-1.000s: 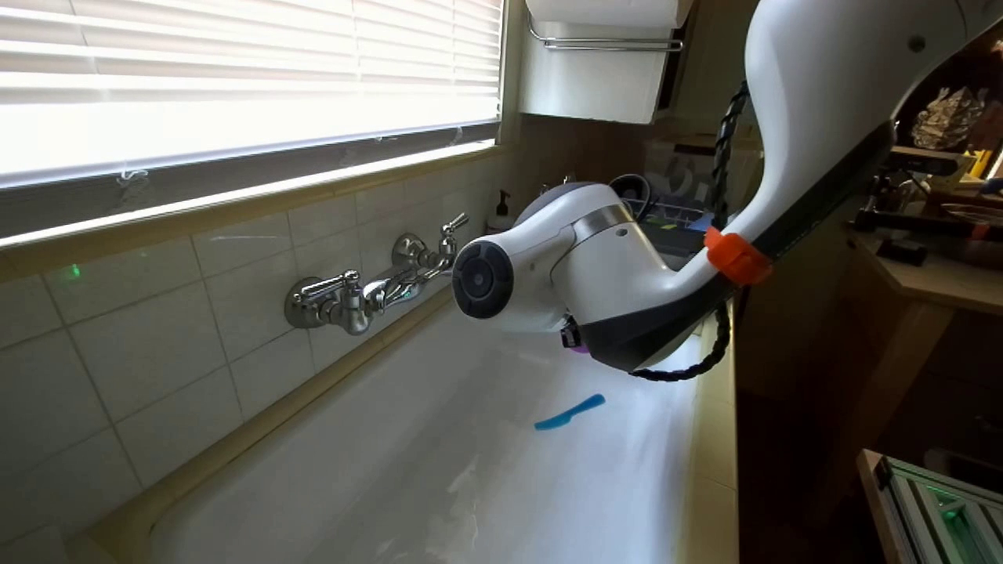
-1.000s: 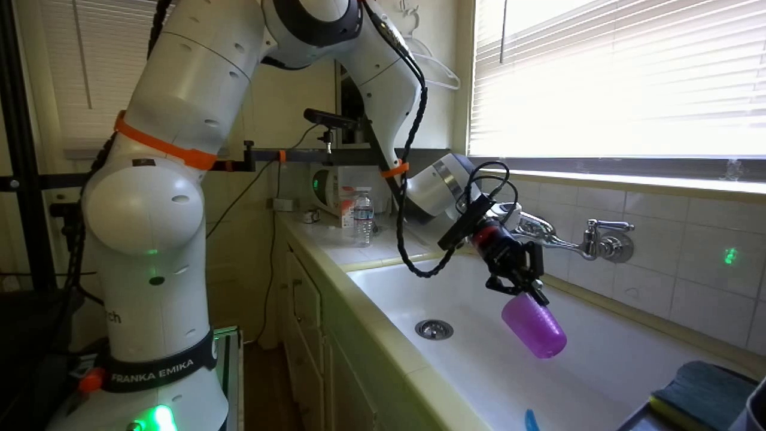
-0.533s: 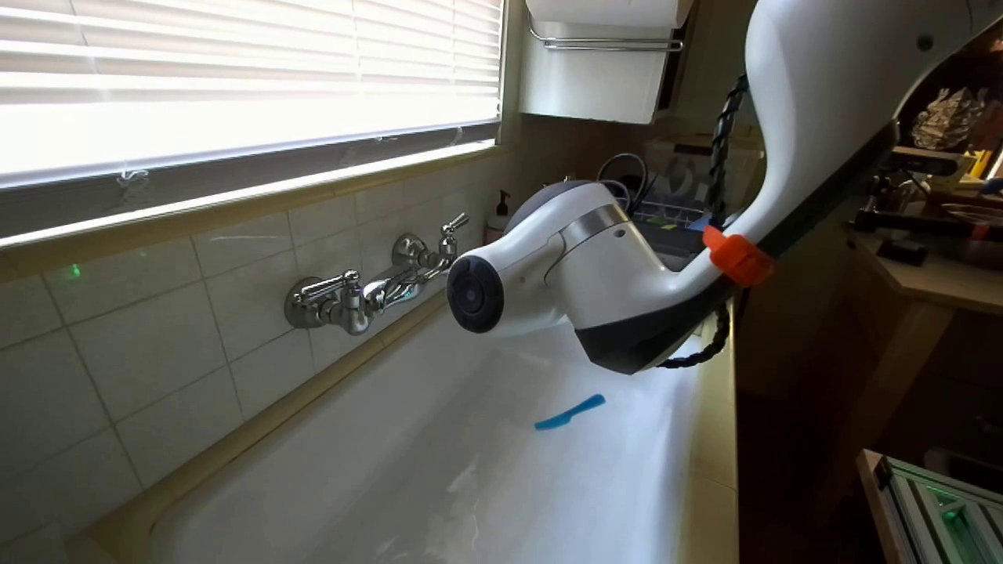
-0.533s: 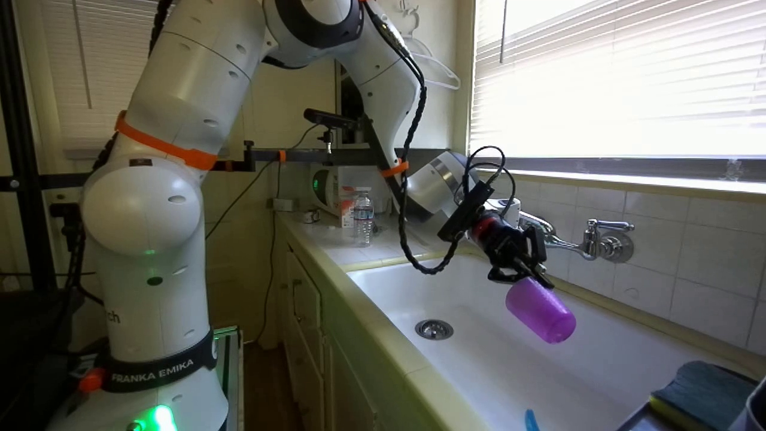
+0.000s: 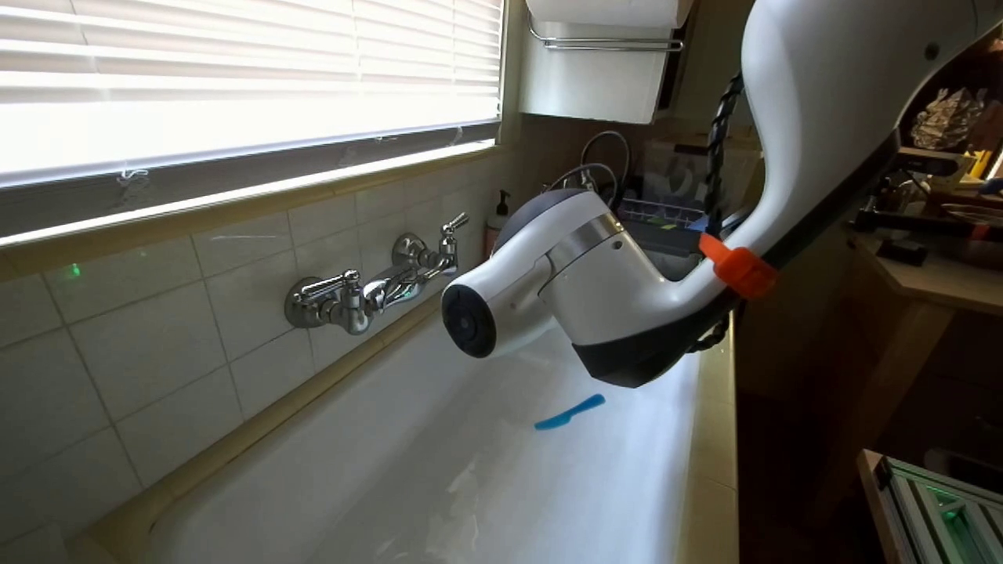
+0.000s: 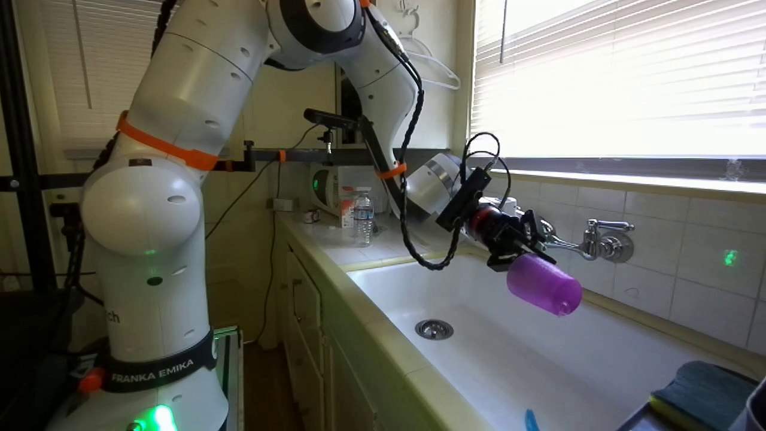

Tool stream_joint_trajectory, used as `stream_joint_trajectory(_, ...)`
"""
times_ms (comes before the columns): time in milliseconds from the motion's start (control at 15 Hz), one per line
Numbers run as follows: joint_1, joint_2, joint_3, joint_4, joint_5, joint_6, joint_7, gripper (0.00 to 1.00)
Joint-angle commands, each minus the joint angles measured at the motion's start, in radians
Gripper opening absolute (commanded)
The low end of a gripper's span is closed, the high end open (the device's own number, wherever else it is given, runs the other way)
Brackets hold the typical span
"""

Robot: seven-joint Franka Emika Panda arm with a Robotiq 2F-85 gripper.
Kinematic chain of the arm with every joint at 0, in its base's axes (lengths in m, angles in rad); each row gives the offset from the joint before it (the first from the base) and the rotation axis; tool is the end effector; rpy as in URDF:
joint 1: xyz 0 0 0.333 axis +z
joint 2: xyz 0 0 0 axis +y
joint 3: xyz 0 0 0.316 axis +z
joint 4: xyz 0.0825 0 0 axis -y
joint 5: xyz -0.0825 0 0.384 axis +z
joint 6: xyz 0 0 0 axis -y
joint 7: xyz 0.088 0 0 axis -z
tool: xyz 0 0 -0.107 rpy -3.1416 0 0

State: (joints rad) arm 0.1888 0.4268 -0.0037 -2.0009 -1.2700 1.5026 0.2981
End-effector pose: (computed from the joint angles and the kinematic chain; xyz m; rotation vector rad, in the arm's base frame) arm 0.5577 -0.0051 0.2677 1.6837 0.4297 -0.5010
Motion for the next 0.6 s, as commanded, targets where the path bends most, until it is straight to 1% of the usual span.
stream_joint_trajectory(0,-0.011,0.036,0.029,0.033,-0.069,-0.094,-0.054,0.01)
stream_joint_trajectory(533,-0.009,0.064,0.052,0.062,-0.19,-0.221,-0.127,0.01)
